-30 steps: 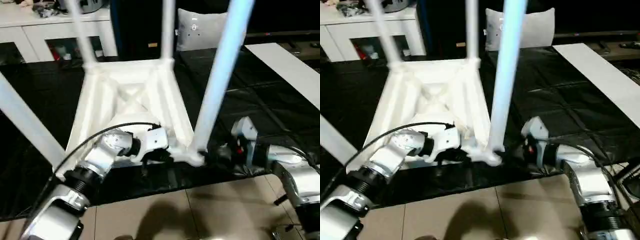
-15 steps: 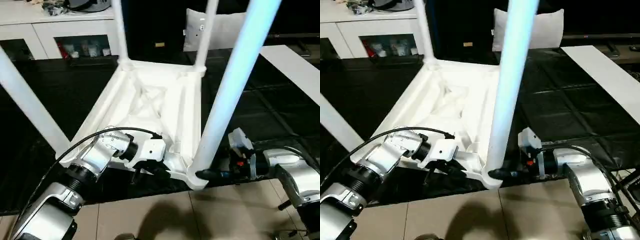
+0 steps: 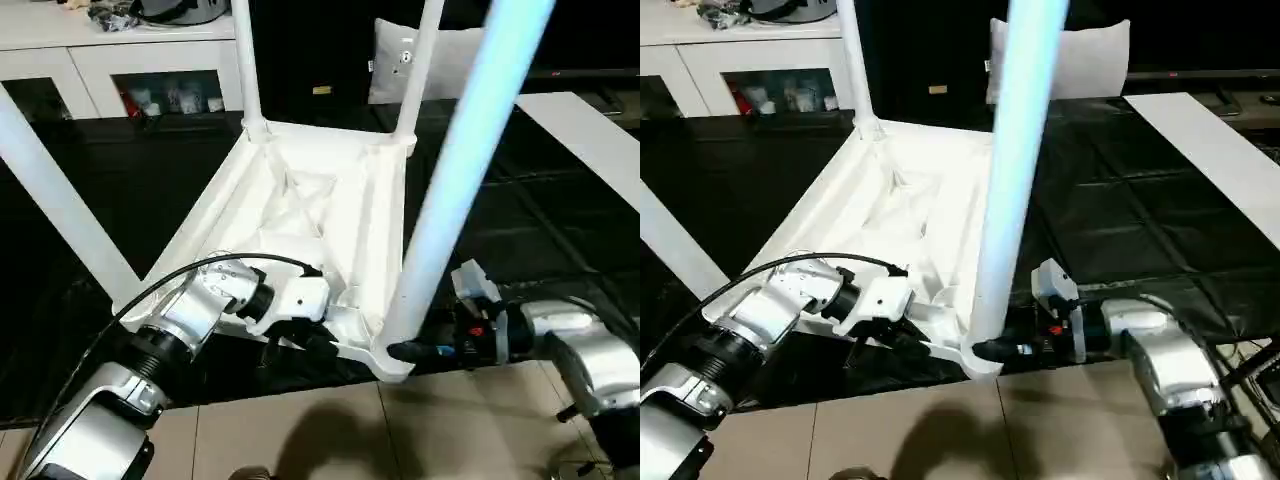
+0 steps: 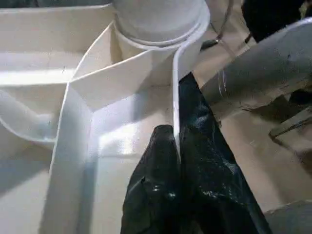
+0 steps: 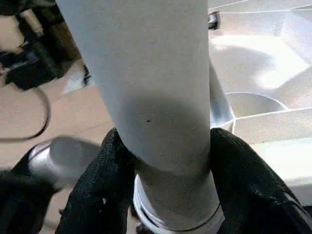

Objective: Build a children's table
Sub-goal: Rotate leg to tighten

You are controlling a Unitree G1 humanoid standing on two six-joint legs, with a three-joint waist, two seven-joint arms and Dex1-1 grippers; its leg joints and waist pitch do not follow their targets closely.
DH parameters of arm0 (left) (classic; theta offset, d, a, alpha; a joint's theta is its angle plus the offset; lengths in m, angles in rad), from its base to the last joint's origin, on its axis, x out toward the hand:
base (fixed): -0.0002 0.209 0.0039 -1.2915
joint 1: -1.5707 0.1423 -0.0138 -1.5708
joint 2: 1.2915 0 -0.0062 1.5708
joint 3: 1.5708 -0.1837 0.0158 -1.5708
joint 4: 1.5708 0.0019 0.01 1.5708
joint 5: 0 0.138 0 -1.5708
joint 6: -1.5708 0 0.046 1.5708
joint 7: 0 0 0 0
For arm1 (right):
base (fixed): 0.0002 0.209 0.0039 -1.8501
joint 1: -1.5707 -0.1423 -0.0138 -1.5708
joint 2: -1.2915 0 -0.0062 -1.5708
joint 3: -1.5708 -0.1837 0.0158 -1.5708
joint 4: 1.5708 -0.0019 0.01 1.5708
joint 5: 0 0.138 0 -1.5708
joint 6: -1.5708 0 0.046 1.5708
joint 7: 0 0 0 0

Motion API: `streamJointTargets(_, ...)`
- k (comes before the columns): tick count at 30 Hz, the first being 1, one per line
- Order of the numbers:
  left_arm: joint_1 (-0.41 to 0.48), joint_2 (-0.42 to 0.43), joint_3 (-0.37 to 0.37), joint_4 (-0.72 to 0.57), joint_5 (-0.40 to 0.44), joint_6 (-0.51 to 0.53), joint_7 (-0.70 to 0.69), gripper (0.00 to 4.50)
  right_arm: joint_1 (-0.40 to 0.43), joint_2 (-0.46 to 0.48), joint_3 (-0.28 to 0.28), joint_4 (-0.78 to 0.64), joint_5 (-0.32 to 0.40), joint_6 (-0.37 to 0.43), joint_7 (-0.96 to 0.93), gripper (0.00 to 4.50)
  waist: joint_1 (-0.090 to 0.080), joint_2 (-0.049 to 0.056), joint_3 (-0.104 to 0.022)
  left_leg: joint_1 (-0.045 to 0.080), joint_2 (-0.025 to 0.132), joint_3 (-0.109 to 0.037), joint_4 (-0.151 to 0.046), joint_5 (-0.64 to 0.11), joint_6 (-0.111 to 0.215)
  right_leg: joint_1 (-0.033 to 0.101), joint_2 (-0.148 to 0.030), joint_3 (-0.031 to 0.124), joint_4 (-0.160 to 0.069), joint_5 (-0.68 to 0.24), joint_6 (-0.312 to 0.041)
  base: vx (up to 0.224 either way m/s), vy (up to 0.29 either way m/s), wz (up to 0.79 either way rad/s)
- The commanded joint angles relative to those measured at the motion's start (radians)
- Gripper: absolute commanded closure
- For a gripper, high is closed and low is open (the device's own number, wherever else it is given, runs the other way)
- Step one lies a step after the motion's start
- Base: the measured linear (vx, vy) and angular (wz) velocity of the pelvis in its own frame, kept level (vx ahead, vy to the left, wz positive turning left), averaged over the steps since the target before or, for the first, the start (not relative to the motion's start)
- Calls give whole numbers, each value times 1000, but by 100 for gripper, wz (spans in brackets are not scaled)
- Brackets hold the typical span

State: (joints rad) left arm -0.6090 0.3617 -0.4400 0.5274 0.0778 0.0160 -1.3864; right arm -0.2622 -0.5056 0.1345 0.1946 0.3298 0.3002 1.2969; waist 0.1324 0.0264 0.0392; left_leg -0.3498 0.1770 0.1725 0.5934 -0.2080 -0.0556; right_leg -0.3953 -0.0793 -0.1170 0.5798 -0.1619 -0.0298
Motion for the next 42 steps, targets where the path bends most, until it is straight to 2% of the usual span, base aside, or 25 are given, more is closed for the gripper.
streamJointTargets(1, 26, -39, -9, -57, -16, 90, 45, 450, -7, 56, -32, -24, -12, 26, -168, 251, -9, -12, -55, -1, 60, -18, -71, -147, 58, 56, -89, 58, -78, -384, -131, 0, 0, 0)
streamJointTargets(3, 32, -45, -1, -73, -21, 113, 62, 450, -11, 79, -41, -20, -24, 25, -220, 251, -24, -12, -52, 0, 52, -20, -72, -173, 43, 56, -88, 53, -90, -461, -102, 0, 0, 0)
streamJointTargets(4, 39, -68, 17, -95, -25, 160, 111, 450, -30, 130, -62, -6, -44, 47, -332, 253, -34, -14, -52, -4, 48, -21, -72, -180, 42, 59, -86, 50, -95, -485, -85, 0, 0, 0)
streamJointTargets(5, 43, -87, 27, -108, -26, 196, 148, 450, -44, 164, -74, 5, -53, 67, -400, 253, -48, -14, -52, -4, 50, -22, -72, -184, 37, 55, -85, 50, -95, -480, -88, 0, 0, 0)
streamJointTargets(8, 50, -131, 43, -122, -13, 259, 233, 450, -79, 241, -87, 45, -81, 96, -537, 254, -78, -15, -52, -9, 42, -24, -70, -199, 36, 57, -83, 44, -99, -503, -80, 0, 0, 0)
streamJointTargets(9, 50, -136, 44, -123, -11, 265, 241, 450, -83, 248, -87, 50, -84, 97, -549, 254, -81, -14, -52, -7, 43, -24, -69, -195, 36, 55, -82, 44, -100, -504, -80, 0, 0, 0)
streamJointTargets(10, 50, -172, 53, -135, 4, 308, 306, 450, -118, 309, -100, 98, -104, 103, -658, 254, -90, -15, -53, -7, 42, -23, -67, -191, 40, 53, -82, 45, -100, -498, -84, 0, 0, 0)
streamJointTargets(11, 50, -180, 55, -138, 7, 316, 320, 450, -127, 322, -106, 109, -105, 104, -682, 254, -99, -13, -53, -10, 41, -24, -67, -182, 41, 53, -81, 43, -100, -486, -91, 0, 0, 0)
streamJointTargets(13, 47, -218, 63, -146, 23, 347, 390, 450, -172, 382, -127, 168, -110, 100, -788, 254, -101, -12, -55, -8, 41, -22, -65, -170, 50, 53, -81, 47, -98, -460, -95, 0, 0, 0)
streamJointTargets(16, 38, -256, 73, -142, 36, 370, 465, 450, -218, 435, -135, 219, -115, 94, -861, 254, -112, -10, -58, -10, 43, -22, -64, -150, 54, 53, -78, 48, -89, -393, -127, 0, 0, 0)
streamJointTargets(18, 39, -263, 71, -148, 43, 379, 484, 450, -225, 451, -134, 221, -125, 91, -866, 254, -109, -9, -60, -11, 46, -21, -64, -130, 71, 55, -79, 52, -83, -342, -141, 0, 0, 0)
streamJointTargets(19, 40, -265, 71, -151, 45, 381, 492, 450, -224, 450, -126, 217, -137, 83, -862, 198, -109, -14, -60, -13, 47, -20, -64, -125, 74, 56, -78, 52, -80, -325, -145, 0, 0, 0)
streamJointTargets(22, 45, -253, 75, -156, 60, 364, 508, 450, -198, 419, -130, 196, -150, 63, -831, 184, -101, -12, -63, -12, 51, -20, -62, -94, 91, 58, -81, 56, -70, -259, -169, 0, 0, 0)
streamJointTargets(23, 48, -244, 74, -154, 64, 349, 509, 450, -187, 399, -133, 186, -151, 53, -818, 177, -91, -10, -65, -9, 53, -17, -60, -77, 95, 56, -82, 58, -67, -234, -180, 0, 0, 0)
streamJointTargets(24, 49, -242, 74, -154, 66, 346, 510, 450, -184, 393, -131, 183, -151, 51, -812, 177, -87, -11, -64, -11, 52, -16, -60, -73, 98, 57, -82, 58, -68, -228, -180, 0, 0, 0)
streamJointTargets(26, 54, -232, 74, -149, 70, 327, 513, 450, -161, 349, -133, 149, -135, 38, -755, 153, -71, -5, -63, -7, 54, -15, -60, -73, 101, 55, -80, 59, -65, -211, -177, 0, 0, 0)
streamJointTargets(30, 63, -201, 66, -131, 60, 279, 472, 450, -120, 245, -151, 74, -93, 20, -608, 140, -52, -7, -64, -6, 55, -16, -61, -96, 106, 59, -80, 59, -67, -215, -162, 0, 0, 0)
streamJointTargets(31, 63, -201, 66, -131, 60, 279, 472, 450, -120, 245, -151, 74, -93, 20, -608, 113, -51, -9, -63, -6, 55, -16, -61, -95, 106, 59, -81, 59, -67, -215, -160, 0, 0, 0)
streamJointTargets(32, 68, -177, 52, -120, 59, 229, 430, 450, -103, 196, -159, 50, -65, 17, -522, 113, -46, -7, -62, -6, 53, -15, -62, -105, 106, 57, -81, 58, -71, -239, -156, 0, 0, 0)
streamJointTargets(33, 68, -177, 52, -120, 59, 229, 430, 450, -103, 196, -159, 50, -65, 17, -522, 105, -43, -11, -62, -5, 53, -14, -62, -114, 105, 59, -82, 58, -73, -262, -145, 0, 0, 0)
streamJointTargets(34, 73, -152, 43, -106, 51, 182, 382, 450, -76, 128, -136, 5, -39, 25, -408, 105, -42, -8, -59, -7, 53, -15, -63, -118, 102, 58, -83, 57, -75, -280, -141, 0, 0, 0)
streamJointTargets(35, 73, -138, 37, -96, 46, 147, 353, 450, -59, 90, -118, -22, -26, 30, -343, 105, -37, -11, -60, -1, 53, -14, -62, -134, 107, 58, -80, 57, -80, -305, -125, 0, 0, 0)
streamJointTargets(37, 72, -122, 30, -88, 44, 123, 323, 450, -46, 55, -100, -39, -26, 30, -294, 105, -33, -12, -58, -4, 55, -17, -65, -133, 109, 58, -79, 57, -78, -303, -124, 0, 0, 0)
streamJointTargets(41, 57, -52, -10, -68, 46, 30, 202, 450, -24, -20, -70, -60, -5, 16, -150, 105, -32, -14, -55, -1, 56, -15, -67, -153, 101, 54, -82, 56, -86, -371, -109, 0, 0, 0)
streamJointTargets(42, 55, -45, -14, -65, 48, 19, 191, 450, -24, -24, -68, -60, -3, 14, -139, 122, -30, -14, -56, -1, 56, -15, -66, -154, 98, 54, -82, 55, -87, -381, -108, 0, 0, 0)
